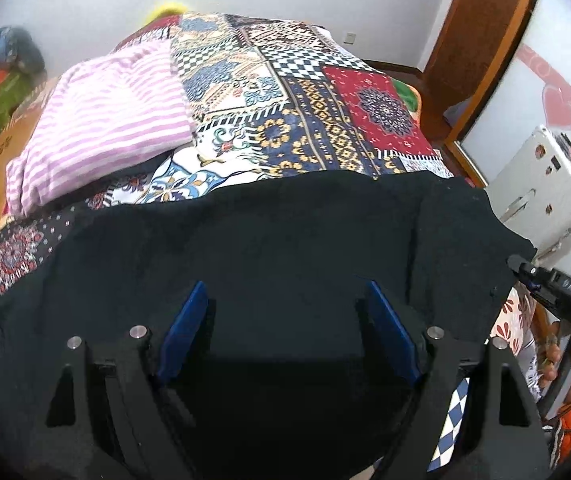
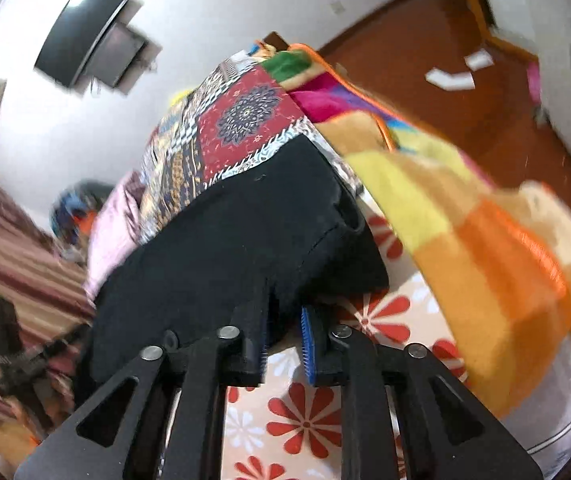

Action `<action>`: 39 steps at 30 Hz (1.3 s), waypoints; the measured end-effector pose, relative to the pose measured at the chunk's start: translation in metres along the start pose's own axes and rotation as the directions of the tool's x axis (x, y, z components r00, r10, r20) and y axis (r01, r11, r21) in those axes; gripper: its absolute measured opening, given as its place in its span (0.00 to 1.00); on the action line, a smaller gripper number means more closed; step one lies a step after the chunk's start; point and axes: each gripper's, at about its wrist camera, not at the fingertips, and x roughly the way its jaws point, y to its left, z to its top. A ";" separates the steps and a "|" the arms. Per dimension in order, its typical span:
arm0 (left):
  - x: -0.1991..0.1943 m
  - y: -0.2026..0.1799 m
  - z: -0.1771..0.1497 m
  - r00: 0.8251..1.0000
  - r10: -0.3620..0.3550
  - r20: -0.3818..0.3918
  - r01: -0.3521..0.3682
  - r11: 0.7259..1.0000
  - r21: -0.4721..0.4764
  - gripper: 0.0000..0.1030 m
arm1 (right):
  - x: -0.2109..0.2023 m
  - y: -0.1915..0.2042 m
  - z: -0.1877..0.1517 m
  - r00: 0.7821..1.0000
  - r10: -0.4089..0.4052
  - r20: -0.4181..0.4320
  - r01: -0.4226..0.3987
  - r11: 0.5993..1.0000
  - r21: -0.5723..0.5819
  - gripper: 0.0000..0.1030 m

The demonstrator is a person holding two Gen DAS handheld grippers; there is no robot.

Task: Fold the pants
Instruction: 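Fold the held trouser edge over with the right gripper while the left gripper holds the trousers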

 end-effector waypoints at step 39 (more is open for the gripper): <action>0.054 -0.042 0.016 0.993 0.084 -0.078 -0.080 0.995 0.053 0.80 | -0.021 0.119 0.033 0.978 0.168 0.127 -0.109 0.921 -0.373 0.08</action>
